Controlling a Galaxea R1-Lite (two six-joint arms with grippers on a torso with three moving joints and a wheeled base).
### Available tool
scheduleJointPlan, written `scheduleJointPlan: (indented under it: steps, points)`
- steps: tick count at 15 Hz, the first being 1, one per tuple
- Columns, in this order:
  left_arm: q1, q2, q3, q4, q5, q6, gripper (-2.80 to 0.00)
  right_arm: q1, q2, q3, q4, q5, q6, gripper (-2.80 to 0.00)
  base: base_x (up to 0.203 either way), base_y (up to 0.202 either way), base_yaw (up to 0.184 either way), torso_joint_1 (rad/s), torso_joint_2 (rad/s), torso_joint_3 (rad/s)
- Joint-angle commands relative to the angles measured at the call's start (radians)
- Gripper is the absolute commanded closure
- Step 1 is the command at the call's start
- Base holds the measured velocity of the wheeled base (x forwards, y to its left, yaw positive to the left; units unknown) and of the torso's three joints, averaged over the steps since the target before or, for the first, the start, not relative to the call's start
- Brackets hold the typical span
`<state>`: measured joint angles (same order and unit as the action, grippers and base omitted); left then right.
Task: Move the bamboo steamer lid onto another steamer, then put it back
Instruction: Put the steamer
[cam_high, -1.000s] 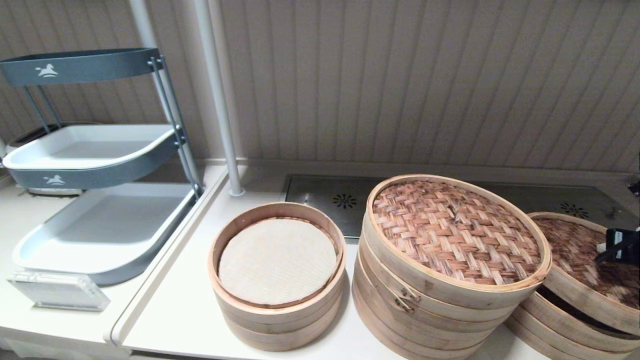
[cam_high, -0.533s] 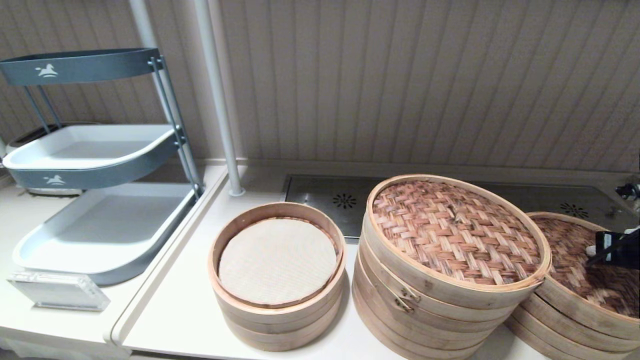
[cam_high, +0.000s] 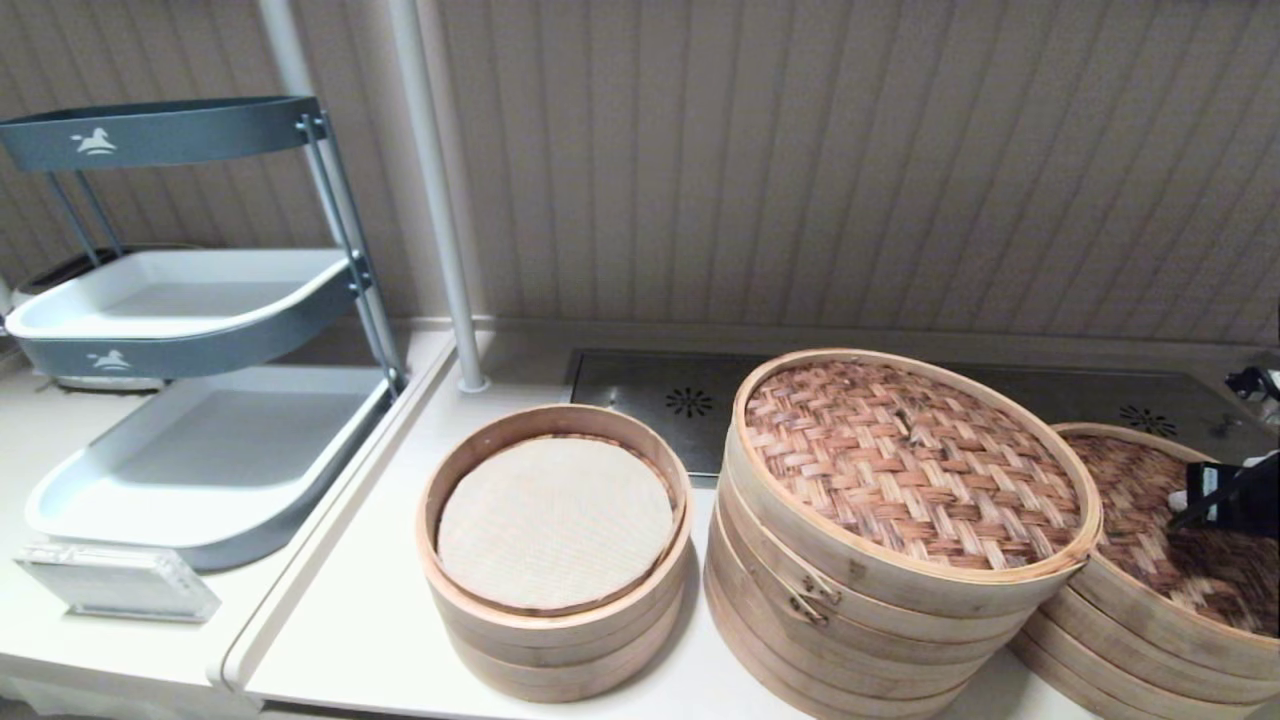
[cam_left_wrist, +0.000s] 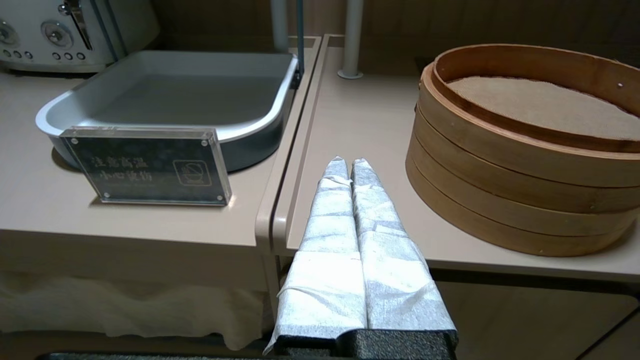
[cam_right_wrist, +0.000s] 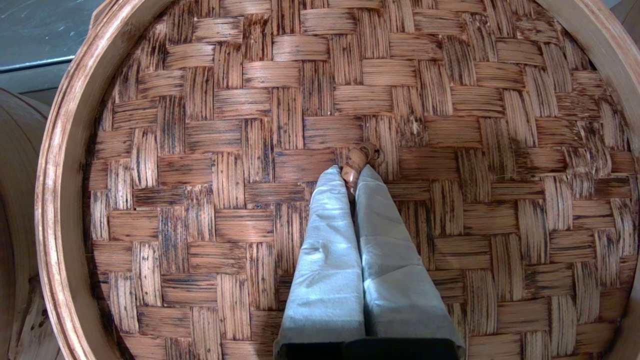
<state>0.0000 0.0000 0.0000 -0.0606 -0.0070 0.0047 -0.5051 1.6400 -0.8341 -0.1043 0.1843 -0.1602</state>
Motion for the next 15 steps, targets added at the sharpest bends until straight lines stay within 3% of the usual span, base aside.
scheduleJointPlan:
  steps: [1, 9, 10, 15]
  points:
    - [0.000, -0.003, 0.025, -0.001, -0.001, 0.000, 0.00, -0.001, 0.011, -0.002, 0.000, 0.001, -0.002, 0.00, 0.000, 0.000, 0.000, 0.000, 0.00, 0.000]
    - [0.000, -0.002, 0.025, -0.001, 0.000, 0.000, 0.00, 0.010, 0.005, 0.025, -0.020, 0.003, -0.002, 0.00, 0.000, 0.000, 0.000, 0.000, 0.00, 0.000]
    - [0.001, -0.002, 0.025, -0.001, -0.001, 0.000, 0.00, 0.010, 0.008, 0.035, -0.063, -0.001, -0.003, -2.80, 0.000, 0.000, 0.000, 0.000, 0.00, 0.000]
    - [0.000, -0.002, 0.025, -0.001, -0.001, 0.000, 0.00, 0.010, 0.014, 0.069, -0.149, -0.002, -0.005, -2.80, 0.000, 0.000, 0.000, 0.000, 0.00, 0.000]
